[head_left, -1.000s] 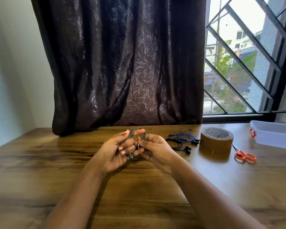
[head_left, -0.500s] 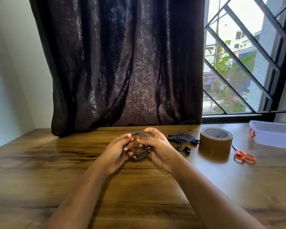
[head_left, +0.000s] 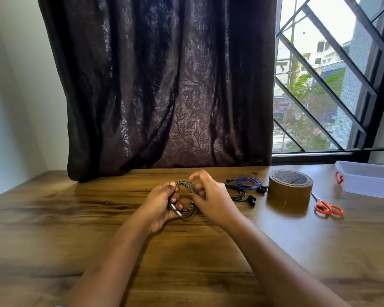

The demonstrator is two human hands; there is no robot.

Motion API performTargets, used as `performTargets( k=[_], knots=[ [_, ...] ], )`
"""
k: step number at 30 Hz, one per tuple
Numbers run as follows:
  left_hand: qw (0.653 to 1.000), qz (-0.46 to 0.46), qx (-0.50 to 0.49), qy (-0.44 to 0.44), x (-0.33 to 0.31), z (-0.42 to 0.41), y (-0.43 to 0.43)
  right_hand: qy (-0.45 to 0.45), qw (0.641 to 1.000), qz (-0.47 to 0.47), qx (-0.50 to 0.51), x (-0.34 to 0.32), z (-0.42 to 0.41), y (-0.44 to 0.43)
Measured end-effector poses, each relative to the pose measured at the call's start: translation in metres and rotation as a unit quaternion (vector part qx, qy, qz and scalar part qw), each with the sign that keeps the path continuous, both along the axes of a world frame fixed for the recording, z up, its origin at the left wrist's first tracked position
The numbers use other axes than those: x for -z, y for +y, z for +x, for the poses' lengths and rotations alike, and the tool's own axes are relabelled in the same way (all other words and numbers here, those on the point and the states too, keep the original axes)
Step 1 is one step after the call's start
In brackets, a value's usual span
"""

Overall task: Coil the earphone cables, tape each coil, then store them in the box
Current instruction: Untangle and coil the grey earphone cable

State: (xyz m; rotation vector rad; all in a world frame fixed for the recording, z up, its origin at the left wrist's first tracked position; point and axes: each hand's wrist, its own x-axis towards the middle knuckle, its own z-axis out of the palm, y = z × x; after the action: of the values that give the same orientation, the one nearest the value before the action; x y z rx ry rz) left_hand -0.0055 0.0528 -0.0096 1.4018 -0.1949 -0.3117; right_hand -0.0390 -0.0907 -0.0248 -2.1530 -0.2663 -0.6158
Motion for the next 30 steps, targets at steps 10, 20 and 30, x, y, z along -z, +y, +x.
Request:
performTargets(
  k=[10, 20, 30],
  knots=[
    [0.998, 0.050, -0.029, 0.006, 0.005, -0.005, -0.010, -0.020, 0.990, -0.090, 0.103, 0.000, 0.000, -0.004],
    [0.952, 0.267, -0.071, -0.129, 0.017, 0.001, -0.008, 0.120, 0.989, 0.058, 0.064, 0.001, 0.007, -0.009],
    [0.934, 0.305, -0.085, -0.164, 0.019, 0.001, -0.010, 0.254, 0.958, 0.135, 0.012, -0.001, 0.003, -0.019]
  ],
)
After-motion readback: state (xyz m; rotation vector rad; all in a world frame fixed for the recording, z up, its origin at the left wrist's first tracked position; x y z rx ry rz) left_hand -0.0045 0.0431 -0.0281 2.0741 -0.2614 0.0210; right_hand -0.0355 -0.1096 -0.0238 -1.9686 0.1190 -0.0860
